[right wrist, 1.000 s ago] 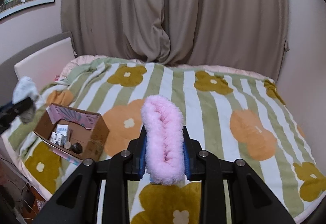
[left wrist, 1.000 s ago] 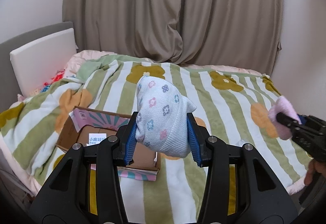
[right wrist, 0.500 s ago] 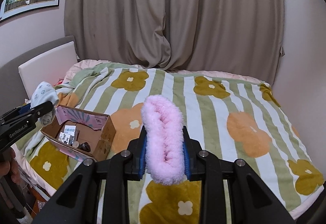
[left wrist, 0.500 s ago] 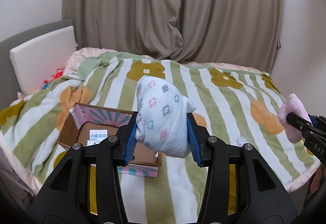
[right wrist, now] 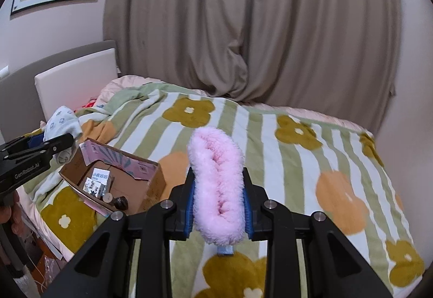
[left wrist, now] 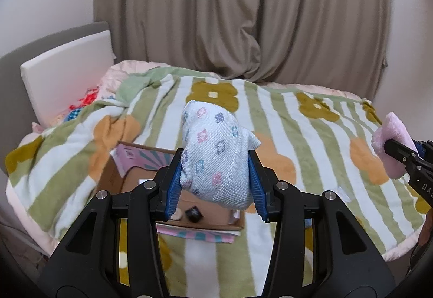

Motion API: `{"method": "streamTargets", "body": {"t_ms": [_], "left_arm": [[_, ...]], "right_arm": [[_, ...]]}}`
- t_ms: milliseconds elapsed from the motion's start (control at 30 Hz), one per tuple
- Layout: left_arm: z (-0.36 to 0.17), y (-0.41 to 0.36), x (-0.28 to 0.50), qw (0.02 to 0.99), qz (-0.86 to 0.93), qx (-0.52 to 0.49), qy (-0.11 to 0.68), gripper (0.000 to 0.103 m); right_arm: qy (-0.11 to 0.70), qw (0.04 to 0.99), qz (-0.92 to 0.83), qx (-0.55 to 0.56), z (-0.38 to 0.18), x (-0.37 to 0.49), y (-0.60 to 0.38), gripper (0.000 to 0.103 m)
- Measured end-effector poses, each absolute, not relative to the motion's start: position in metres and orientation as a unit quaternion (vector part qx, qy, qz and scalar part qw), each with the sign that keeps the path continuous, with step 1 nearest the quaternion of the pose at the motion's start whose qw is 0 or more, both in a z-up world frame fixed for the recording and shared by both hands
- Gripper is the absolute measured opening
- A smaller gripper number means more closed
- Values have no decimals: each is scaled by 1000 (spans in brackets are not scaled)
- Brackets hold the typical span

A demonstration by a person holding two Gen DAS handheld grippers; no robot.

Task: Organize objects
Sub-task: 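Carry sock and headband over the cardboard box and release both inside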

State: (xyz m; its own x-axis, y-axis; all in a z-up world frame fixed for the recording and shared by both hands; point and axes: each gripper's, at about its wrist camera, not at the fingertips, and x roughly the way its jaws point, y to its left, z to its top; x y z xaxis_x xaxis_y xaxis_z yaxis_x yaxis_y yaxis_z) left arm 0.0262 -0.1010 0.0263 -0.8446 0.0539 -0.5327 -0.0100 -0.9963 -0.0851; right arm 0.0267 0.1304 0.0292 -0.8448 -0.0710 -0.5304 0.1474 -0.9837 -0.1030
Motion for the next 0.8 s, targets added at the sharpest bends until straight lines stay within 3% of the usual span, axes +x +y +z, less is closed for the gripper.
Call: {"method": "streamTargets", "body": {"t_ms": [433,800], "left_arm": [[17,-189,-36,-52,949,-304,-61,41],[-43,-246,-104,-63,917,-383,-88,41]], "right_arm": [[94,177,-932,302,16,-51,38,27],[116,245,-876,398,-51,-114,-36,27]]}}
